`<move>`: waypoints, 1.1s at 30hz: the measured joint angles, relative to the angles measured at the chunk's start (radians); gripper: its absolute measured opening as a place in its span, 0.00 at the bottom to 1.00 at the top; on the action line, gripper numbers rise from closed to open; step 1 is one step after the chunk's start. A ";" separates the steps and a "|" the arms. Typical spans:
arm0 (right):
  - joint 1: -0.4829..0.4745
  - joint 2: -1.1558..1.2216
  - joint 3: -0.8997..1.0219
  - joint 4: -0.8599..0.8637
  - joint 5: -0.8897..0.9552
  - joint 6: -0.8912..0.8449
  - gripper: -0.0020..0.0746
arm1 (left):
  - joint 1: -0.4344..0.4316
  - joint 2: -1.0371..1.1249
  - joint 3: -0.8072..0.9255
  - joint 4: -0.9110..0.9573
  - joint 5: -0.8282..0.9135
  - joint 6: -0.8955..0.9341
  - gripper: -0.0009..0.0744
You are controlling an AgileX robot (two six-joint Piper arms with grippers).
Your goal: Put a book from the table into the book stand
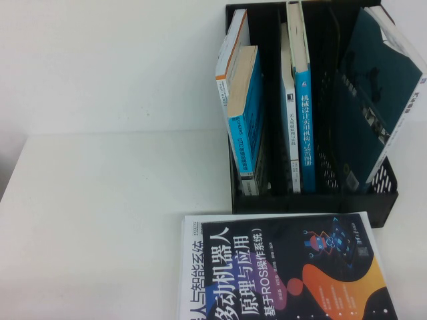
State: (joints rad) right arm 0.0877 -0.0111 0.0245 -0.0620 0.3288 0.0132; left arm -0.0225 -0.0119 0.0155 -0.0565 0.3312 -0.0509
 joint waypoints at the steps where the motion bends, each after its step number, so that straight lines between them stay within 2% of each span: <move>1: 0.000 0.000 0.000 0.000 0.000 -0.002 0.04 | 0.000 0.000 0.000 0.000 0.000 0.000 0.01; 8: 0.000 0.000 0.003 -0.004 -0.055 -0.003 0.04 | 0.000 0.000 0.000 0.002 -0.027 0.000 0.01; 11: 0.000 0.000 0.003 -0.005 -0.187 -0.003 0.04 | 0.000 0.000 0.007 0.015 -0.113 0.000 0.01; 18: 0.000 0.000 0.003 -0.005 -0.495 0.000 0.04 | 0.000 0.000 0.007 -0.022 -0.479 -0.042 0.01; 27: 0.000 0.000 0.003 0.008 -0.656 0.088 0.04 | 0.000 0.000 0.007 -0.029 -0.740 -0.058 0.01; 33: 0.000 0.000 0.003 0.023 -0.725 0.090 0.04 | 0.000 0.000 0.007 -0.031 -0.818 -0.058 0.01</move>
State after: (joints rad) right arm 0.0877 -0.0111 0.0279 -0.0393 -0.3959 0.1030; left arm -0.0225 -0.0119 0.0221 -0.0876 -0.4863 -0.1090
